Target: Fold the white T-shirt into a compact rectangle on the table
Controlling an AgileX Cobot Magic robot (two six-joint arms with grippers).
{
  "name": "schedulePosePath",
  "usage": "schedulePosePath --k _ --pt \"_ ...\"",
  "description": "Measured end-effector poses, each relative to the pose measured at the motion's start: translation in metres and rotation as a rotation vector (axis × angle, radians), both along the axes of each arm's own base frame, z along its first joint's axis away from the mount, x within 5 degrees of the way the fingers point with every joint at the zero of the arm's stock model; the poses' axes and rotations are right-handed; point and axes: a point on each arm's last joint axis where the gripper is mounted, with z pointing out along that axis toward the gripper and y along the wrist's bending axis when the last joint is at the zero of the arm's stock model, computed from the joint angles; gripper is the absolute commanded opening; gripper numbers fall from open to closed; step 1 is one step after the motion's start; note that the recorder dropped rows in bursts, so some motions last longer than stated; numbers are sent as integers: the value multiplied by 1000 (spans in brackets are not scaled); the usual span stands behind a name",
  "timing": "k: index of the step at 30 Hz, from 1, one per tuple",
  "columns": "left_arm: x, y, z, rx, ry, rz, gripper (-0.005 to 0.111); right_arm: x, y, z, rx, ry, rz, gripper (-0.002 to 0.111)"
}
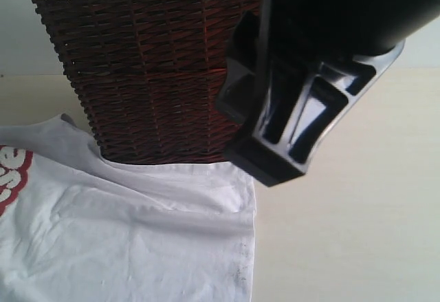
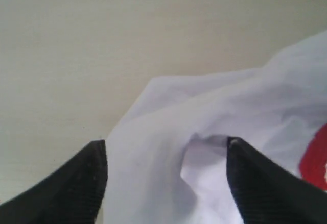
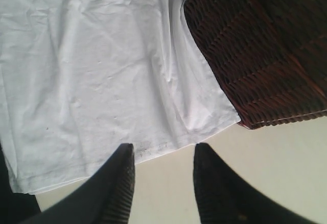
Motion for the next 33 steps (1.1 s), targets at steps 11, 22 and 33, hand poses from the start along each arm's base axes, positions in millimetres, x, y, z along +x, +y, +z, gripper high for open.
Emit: schedulePosePath --k 11,22,33 --pt "6 -55 47 -25 -55 -146 20 -1 1 0 10 13 1 37" --pt "-12 -109 -45 -71 364 -345 0 -2 1 0 14 20 3 37" --pt "-48 -88 -57 -28 699 -210 0 -2 2 0 19 27 5 37"
